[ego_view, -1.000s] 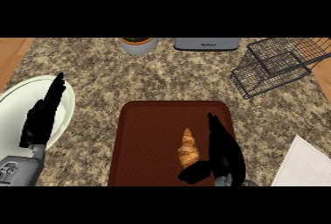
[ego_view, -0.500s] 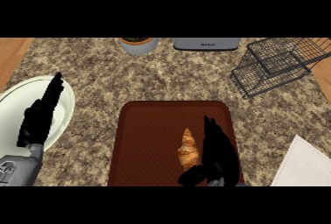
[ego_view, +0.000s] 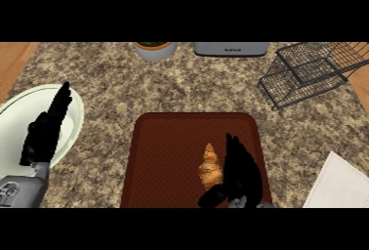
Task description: Pick the croissant from the tray and place it in the tiered basket
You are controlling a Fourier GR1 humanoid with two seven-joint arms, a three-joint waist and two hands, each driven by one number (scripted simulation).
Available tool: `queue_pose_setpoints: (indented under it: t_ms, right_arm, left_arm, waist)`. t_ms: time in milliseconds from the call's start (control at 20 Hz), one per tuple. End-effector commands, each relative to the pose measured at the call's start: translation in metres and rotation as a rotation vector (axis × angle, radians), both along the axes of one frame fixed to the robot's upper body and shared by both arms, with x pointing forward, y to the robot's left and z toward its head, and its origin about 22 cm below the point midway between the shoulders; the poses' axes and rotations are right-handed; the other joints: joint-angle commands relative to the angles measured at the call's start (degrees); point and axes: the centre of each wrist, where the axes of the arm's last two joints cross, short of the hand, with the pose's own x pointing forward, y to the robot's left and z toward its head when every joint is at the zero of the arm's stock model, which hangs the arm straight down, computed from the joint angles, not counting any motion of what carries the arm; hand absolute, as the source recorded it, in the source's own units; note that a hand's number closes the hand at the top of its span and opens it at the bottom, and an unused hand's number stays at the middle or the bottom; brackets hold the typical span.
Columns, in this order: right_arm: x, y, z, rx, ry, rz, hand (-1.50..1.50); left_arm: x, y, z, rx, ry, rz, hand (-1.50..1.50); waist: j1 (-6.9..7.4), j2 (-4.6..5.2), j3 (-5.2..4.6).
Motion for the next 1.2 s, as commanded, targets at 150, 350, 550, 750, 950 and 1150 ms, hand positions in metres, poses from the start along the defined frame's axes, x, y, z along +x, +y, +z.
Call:
queue_pose_setpoints:
  t_ms: [150,350,550,750,950,1150]
  right_arm:
    - [0.001,0.013,-0.001,-0.033,0.14,-0.167,-1.5]
    - [0.01,0.01,-0.012,-0.038,0.164,-0.152,-1.5]
    - [0.016,0.01,-0.032,0.001,0.15,-0.163,-1.5]
    - [0.03,0.015,-0.035,0.002,0.173,-0.159,-1.5]
    - [0.013,0.023,-0.037,0.024,0.208,-0.141,-1.5]
    - [0.017,0.023,-0.071,0.072,0.293,-0.003,1.5]
  left_arm:
    - [0.002,-0.01,0.001,0.015,0.0,-0.006,0.0]
    - [0.004,-0.008,0.012,0.016,-0.013,-0.015,0.0]
    - [0.009,-0.009,-0.009,0.0,-0.012,0.0,0.0]
    - [-0.011,-0.016,-0.014,-0.007,-0.005,-0.015,0.0]
    - [-0.006,0.003,-0.013,-0.002,-0.008,-0.011,0.0]
    - [0.006,-0.004,0.008,0.003,0.0,-0.028,0.0]
  waist:
    - [-0.11,0.02,0.02]
    - [0.06,0.05,0.04]
    - [-0.16,0.24,0.03]
    - [0.65,0.12,0.05]
    - [0.09,0.05,0.02]
    - [0.32,0.19,0.08]
